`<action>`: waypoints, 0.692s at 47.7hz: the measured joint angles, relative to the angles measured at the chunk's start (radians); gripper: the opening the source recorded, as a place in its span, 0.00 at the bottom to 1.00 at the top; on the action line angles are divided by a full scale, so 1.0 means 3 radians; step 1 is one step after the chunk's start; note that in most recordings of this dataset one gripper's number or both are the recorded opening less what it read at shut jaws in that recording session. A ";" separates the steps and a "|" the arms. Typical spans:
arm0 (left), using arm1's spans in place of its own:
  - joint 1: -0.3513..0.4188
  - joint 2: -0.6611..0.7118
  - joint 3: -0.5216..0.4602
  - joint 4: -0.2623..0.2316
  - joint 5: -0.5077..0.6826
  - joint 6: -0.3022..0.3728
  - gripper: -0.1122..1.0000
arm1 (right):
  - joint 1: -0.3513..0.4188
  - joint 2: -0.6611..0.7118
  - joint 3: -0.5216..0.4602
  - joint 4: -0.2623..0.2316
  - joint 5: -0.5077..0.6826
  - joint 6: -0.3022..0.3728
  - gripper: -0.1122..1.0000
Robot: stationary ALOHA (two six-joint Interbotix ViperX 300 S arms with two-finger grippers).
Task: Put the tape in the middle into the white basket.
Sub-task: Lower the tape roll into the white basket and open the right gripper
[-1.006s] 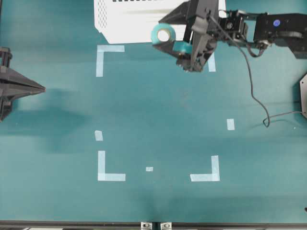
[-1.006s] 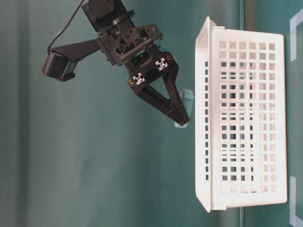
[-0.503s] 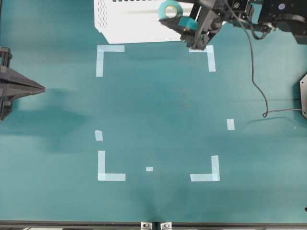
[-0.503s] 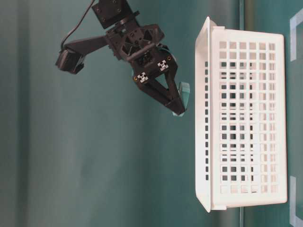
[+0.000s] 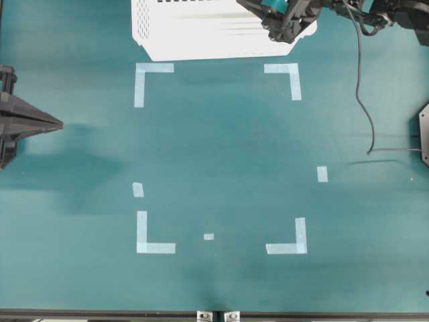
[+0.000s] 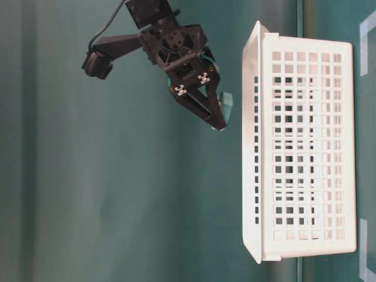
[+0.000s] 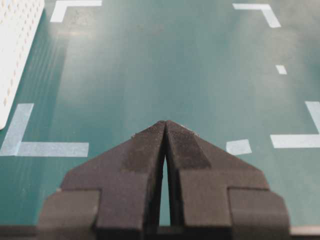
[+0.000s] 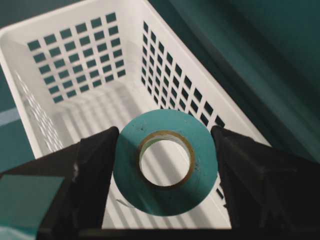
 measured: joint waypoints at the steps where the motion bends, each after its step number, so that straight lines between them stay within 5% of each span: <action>1: 0.0000 0.0000 -0.0005 0.0000 0.0005 0.0000 0.00 | -0.0005 0.0010 0.0000 0.0000 0.0000 0.0000 0.69; 33: 0.0000 0.0000 -0.0005 0.0000 0.0005 0.0000 0.00 | -0.0031 0.0051 0.0000 0.0005 0.0066 0.0005 0.69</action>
